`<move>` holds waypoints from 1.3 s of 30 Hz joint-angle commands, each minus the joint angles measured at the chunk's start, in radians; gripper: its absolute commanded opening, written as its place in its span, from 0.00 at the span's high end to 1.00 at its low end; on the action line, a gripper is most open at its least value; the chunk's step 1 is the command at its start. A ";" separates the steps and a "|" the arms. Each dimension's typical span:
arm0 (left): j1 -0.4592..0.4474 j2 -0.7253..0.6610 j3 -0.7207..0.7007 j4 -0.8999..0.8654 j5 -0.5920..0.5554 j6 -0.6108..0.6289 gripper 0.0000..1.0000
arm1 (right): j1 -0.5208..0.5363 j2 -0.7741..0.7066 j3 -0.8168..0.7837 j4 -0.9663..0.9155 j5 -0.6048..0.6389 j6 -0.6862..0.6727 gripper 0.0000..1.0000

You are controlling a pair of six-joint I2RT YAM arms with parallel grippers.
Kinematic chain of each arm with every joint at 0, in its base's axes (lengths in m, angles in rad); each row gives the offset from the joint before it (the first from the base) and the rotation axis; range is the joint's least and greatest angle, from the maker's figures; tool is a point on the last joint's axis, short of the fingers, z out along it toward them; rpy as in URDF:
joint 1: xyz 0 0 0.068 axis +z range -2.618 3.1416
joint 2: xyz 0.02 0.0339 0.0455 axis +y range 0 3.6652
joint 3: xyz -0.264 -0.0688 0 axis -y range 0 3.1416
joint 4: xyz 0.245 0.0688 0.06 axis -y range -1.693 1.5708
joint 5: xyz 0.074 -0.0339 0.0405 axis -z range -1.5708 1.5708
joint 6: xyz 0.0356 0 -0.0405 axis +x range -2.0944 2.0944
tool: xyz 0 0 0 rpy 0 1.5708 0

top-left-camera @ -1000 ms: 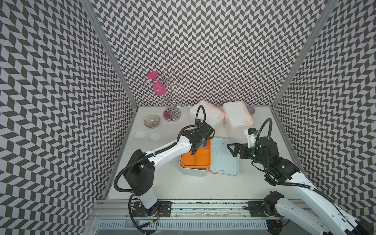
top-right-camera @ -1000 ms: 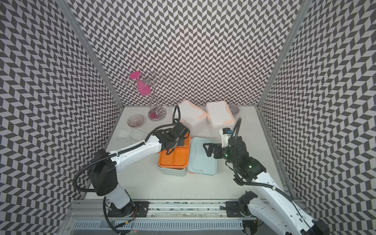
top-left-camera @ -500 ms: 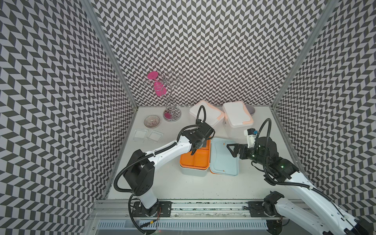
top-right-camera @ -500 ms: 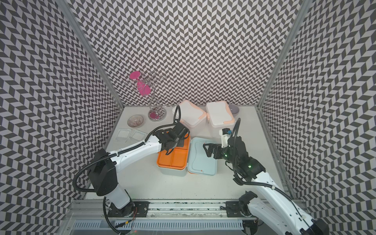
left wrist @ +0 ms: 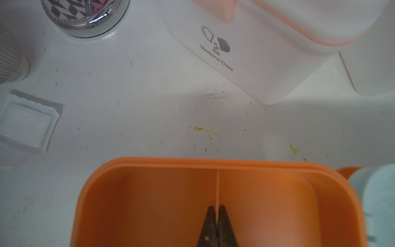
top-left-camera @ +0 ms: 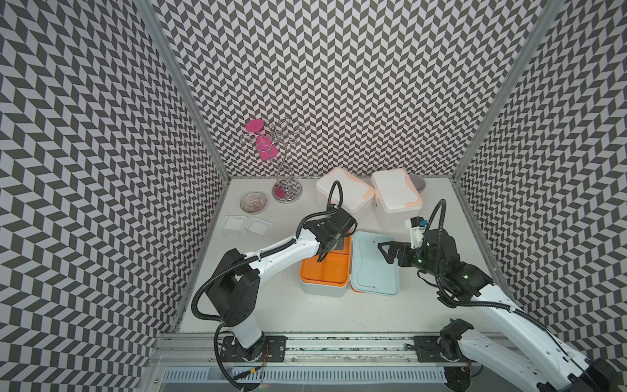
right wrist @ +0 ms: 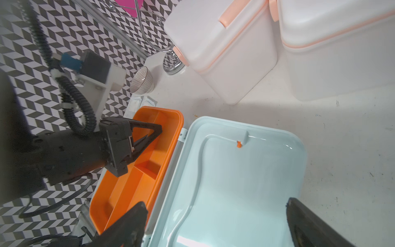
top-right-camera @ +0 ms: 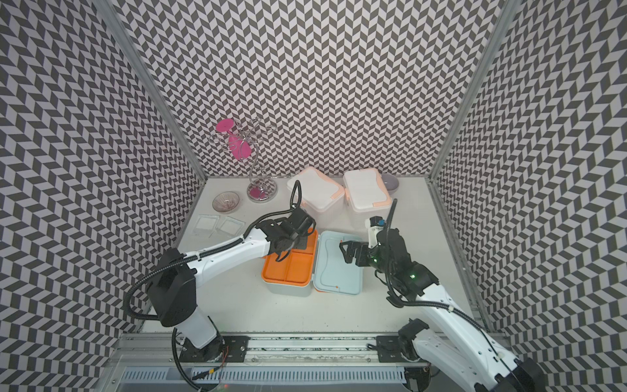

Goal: Open first aid kits and take out gauze
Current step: Place the compartment layer in the first aid kit, then close the lid of the first aid kit.

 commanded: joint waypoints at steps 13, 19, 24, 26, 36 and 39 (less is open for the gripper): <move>0.044 -0.035 -0.077 0.081 0.099 -0.034 0.72 | -0.083 0.000 -0.120 0.150 -0.075 0.067 0.00; 0.043 -0.145 -0.082 0.099 0.181 -0.026 0.44 | -0.101 0.012 -0.156 0.203 -0.134 0.079 0.00; 0.038 -0.344 -0.163 0.113 0.163 -0.028 0.16 | -0.107 0.031 -0.171 0.225 -0.155 0.080 0.00; 0.043 -0.439 -0.213 0.121 0.151 -0.032 0.01 | -0.108 0.034 -0.177 0.236 -0.160 0.080 0.00; 0.130 -0.691 -0.435 0.108 0.293 -0.050 0.00 | -0.111 0.038 -0.202 0.292 -0.219 0.065 0.00; 0.184 -0.724 -0.499 0.130 0.375 -0.042 0.00 | -0.112 0.027 -0.223 0.320 -0.224 0.072 0.00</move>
